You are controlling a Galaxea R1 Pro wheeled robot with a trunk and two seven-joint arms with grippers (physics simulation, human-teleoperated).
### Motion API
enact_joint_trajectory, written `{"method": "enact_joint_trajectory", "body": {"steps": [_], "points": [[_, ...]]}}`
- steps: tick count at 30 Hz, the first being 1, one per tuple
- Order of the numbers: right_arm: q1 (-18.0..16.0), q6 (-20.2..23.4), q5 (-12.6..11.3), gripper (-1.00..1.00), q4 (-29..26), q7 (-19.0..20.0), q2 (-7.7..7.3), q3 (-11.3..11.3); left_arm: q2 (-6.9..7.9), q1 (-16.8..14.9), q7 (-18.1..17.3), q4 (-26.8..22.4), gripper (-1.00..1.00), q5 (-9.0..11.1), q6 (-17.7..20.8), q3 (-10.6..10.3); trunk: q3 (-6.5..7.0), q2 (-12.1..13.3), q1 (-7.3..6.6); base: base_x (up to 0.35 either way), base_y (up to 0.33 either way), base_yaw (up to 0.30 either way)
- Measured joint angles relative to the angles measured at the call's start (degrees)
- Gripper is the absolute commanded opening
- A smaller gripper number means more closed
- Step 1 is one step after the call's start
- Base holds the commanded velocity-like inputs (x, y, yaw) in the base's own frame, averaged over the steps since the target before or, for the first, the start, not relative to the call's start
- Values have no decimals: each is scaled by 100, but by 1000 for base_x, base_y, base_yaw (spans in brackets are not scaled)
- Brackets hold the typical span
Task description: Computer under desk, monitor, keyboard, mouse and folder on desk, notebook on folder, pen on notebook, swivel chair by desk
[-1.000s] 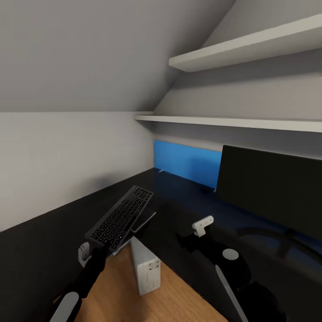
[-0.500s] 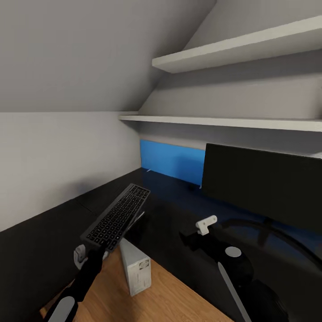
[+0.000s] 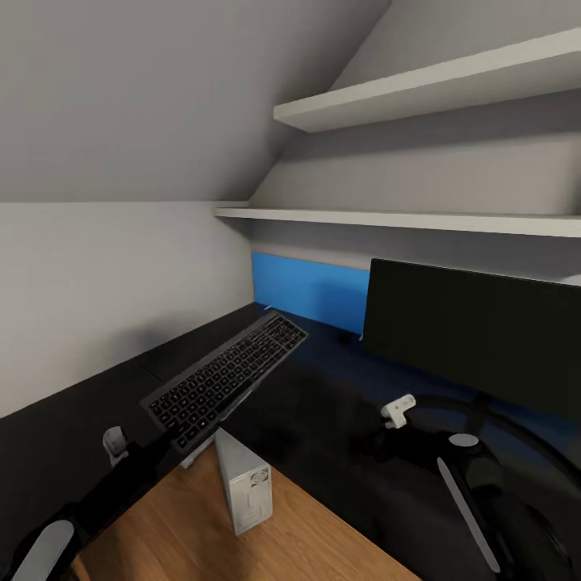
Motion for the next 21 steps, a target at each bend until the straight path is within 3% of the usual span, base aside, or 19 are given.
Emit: {"method": "enact_joint_trajectory", "body": {"steps": [5, 6, 9, 10, 13, 15, 17, 18, 20, 21], "points": [[58, 198, 6, 100, 2, 640, -257, -222, 254, -305, -74, -34, -100, -39, 824, 12, 0, 0, 0, 0, 0, 0], [70, 219, 27, 100, 3, 749, -334, -292, 399, -434, -81, -45, -100, -72, 1138, 9, 0, 0, 0, 0, 0, 0], [82, 238, 46, 100, 4, 844, -466, -433, 654, -611, -78, -21, -100, -65, 1555, 14, 0, 0, 0, 0, 0, -2], [90, 243, 59, 100, 4, 879, -545, -519, 800, -735, -72, 17, -100, -73, 1744, 15, 0, 0, 0, 0, 0, -23], [140, 251, 71, 100, 3, 913, -701, -655, 1044, -1135, -65, 189, -100, -112, 1951, -9, 1, 1, 0, 0, 0, -121], [166, 254, 71, 100, 3, 922, -781, -717, 1095, -1355, -63, 291, -100, -1, 2095, -55, 3, 0, 0, 0, 0, -212], [267, 250, 88, 100, 2, 927, -962, -888, 1189, -1712, 131, 701, -100, 8, 2360, -304, 7, 0, 0, 0, 0, -275], [276, 254, 75, 100, 2, 929, -976, -927, 1206, -1738, 153, 757, -100, -195, 2319, -329, 8, 0, 0, 0, 0, -284], [296, 254, 76, 100, 2, 931, -1015, -1020, 1247, -1798, 180, 921, -100, 39, 2435, -369, 14, 0, 0, 0, 0, -290], [303, 255, 75, 100, 2, 932, -1027, -1041, 1260, -1834, 192, 1009, -100, 0, 2449, -382, 17, 0, 0, 0, 0, -292]]}}
